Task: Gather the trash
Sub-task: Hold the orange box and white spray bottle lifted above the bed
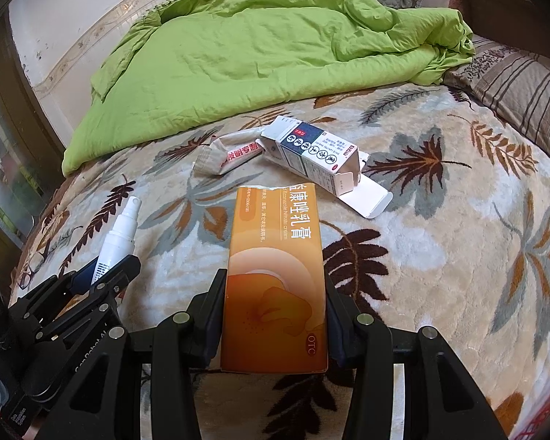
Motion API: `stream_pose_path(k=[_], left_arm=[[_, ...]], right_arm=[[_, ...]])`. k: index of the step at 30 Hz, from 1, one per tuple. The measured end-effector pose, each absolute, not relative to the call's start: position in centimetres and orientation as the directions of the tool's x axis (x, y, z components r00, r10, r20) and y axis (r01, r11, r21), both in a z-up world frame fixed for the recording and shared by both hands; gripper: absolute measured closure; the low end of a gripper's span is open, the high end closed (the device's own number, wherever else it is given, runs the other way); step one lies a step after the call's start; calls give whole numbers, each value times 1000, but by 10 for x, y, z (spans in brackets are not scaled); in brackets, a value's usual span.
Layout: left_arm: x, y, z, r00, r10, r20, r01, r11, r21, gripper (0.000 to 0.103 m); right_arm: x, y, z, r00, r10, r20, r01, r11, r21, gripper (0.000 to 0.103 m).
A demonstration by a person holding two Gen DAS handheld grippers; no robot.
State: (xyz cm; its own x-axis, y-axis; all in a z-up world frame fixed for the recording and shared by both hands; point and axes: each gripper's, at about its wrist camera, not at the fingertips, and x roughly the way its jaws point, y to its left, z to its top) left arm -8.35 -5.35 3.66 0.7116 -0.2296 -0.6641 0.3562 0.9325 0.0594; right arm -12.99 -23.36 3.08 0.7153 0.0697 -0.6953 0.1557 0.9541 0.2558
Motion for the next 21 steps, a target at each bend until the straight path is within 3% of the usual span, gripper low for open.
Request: stream_pose_path(k=[21], left_arm=[[-87, -58, 36, 712, -236, -661, 374, 925, 72, 74]], right_arm=[[-131, -234, 32, 718, 70, -692, 153, 955, 255, 53]])
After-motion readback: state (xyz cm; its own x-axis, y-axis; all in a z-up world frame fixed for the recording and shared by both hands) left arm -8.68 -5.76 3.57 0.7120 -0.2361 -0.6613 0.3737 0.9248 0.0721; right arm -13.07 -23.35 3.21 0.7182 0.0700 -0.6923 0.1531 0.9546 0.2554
